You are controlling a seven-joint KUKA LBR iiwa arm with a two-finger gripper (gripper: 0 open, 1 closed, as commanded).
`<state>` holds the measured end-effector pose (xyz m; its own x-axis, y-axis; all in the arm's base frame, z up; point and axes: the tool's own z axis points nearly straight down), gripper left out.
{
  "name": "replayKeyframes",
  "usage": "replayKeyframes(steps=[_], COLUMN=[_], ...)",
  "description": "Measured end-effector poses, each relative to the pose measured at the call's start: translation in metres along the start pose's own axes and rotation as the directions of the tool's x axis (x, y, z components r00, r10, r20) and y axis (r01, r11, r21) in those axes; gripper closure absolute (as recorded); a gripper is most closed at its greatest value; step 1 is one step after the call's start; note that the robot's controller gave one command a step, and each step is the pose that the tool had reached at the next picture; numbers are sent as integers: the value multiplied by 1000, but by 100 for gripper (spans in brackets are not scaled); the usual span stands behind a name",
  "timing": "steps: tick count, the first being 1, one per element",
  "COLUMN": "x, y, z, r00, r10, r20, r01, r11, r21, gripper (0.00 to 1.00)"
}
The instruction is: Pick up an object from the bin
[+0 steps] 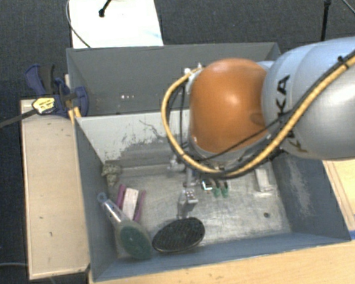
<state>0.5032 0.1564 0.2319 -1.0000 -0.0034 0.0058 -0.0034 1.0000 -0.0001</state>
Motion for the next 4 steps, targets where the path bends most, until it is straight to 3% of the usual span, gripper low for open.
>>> replayKeyframes(steps=[1,2,3,4], x=[13,21,19,17], y=[19,-1,-38,-37], z=[138,154,159,158], r00=[994,997,996,995], r10=[-108,77,88,93], r20=[10,1,14,21], r01=[108,-77,-88,-93], r11=[994,997,996,996], r21=[-4,-12,-6,-8], gripper=[0,0,0,100])
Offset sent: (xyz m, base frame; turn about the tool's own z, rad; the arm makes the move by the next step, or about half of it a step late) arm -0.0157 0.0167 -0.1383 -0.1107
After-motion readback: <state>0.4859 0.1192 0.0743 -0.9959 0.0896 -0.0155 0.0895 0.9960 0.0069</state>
